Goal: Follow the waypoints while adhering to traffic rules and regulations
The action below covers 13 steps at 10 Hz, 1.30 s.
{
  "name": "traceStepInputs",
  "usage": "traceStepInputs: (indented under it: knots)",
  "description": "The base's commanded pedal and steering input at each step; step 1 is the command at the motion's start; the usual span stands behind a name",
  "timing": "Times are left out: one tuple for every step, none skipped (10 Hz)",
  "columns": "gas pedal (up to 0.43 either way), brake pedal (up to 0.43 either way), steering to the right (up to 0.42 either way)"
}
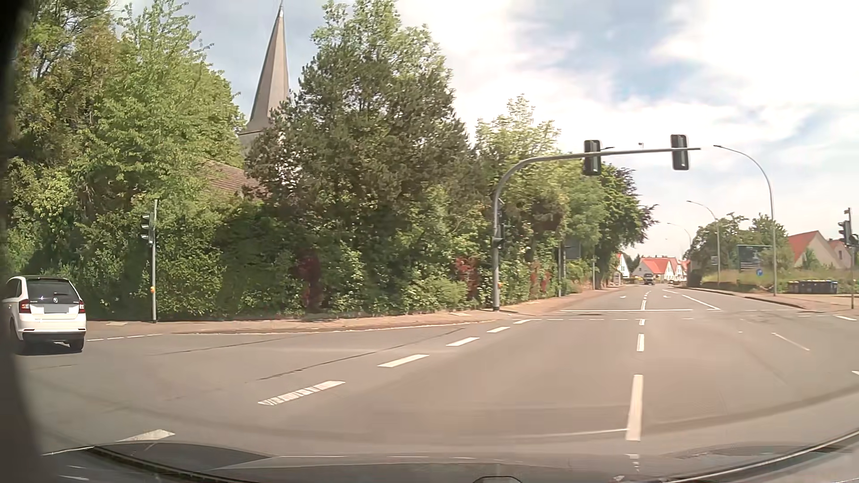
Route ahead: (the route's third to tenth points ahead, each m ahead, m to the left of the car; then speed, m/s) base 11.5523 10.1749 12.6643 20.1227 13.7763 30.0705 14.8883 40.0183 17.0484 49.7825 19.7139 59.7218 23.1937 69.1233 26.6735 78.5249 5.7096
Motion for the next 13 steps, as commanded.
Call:
traceStepInputs:
  knots:
    - [0.079, 0.000, -0.379]
    - [0.079, 0.000, -0.393]
    - [0.079, 0.000, -0.400]
    - [0.079, 0.000, -0.405]
    - [0.087, 0.000, -0.405]
    - [0.087, 0.000, -0.406]
    - [0.087, 0.000, -0.410]
    - [0.087, 0.000, -0.414]
    - [0.087, 0.000, -0.420]
    - [0.087, 0.000, -0.425]
    - [0.087, 0.000, -0.427]
    - [0.110, 0.000, -0.428]
    - [0.138, 0.000, -0.426]
